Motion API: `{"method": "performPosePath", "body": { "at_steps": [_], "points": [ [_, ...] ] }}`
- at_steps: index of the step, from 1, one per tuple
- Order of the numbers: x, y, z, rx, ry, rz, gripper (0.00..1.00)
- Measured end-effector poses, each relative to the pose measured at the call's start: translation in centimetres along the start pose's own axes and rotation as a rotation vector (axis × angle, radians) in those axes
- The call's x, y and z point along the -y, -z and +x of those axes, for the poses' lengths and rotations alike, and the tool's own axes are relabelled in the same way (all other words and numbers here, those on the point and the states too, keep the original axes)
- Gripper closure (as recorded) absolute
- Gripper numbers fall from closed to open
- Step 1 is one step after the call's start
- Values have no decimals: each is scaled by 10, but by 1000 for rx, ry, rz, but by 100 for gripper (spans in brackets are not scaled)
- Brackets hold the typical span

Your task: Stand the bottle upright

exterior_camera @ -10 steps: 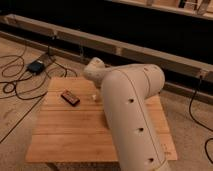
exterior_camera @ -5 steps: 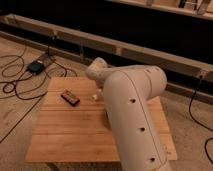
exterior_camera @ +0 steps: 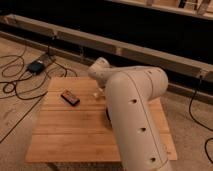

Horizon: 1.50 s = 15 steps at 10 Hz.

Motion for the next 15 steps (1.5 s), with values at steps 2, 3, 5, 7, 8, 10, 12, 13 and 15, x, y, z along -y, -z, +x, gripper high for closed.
{"method": "performPosePath", "body": {
  "at_steps": [2,3,5,7,8,10,12,13,15],
  "points": [
    [1,-2,1,-2,3,2,89],
    [1,-2,2,-3,-1,0,95],
    [2,1,-1,15,-22,-5,100],
    [3,10,-8,47,-39,-5,100],
    [3,21,-12,77,-50,-4,100],
    [4,40,-17,126,-65,-5,100],
    [4,63,-18,182,-88,-11,100],
    [4,73,-17,211,-100,-15,100],
    [3,94,-13,281,-128,-34,100]
  ]
}}
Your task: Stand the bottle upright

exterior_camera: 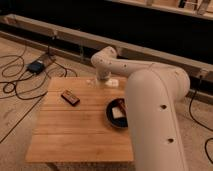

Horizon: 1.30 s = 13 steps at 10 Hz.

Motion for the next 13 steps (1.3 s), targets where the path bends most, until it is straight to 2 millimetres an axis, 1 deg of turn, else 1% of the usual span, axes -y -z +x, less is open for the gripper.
{"method": "performPosePath", "body": {
  "at_steps": [3,5,8,10,13],
  "points": [
    [-1,31,1,135,-58,-46,100],
    [0,46,10,234,-103,-86,100],
    [1,57,26,328,-130,-123,100],
    [1,64,37,423,-158,-152,100],
    [-6,68,52,561,-155,-202,100]
  ]
}}
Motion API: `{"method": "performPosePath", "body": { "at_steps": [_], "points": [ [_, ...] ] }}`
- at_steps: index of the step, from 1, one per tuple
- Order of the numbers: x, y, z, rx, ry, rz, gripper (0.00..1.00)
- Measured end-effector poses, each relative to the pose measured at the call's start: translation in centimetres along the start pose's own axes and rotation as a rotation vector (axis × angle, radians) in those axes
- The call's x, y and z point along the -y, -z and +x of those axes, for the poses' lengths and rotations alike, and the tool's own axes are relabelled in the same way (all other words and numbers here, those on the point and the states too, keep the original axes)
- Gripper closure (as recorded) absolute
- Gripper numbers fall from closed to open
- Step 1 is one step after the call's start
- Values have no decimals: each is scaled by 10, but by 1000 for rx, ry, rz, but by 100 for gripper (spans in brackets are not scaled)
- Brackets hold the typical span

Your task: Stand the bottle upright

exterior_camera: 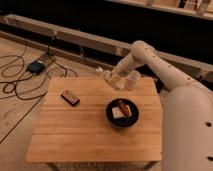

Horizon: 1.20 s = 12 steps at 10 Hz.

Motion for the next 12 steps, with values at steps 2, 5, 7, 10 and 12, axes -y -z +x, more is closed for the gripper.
{"method": "performPosePath", "body": {
  "at_steps": [2,5,7,10,12],
  "points": [
    [-5,0,13,83,35,-56,100],
    [-8,1,33,159,92,-106,100],
    [-2,10,43,193,116,-108,100],
    [9,31,60,229,111,-82,100],
    [12,38,76,245,88,-77,100]
  ]
}}
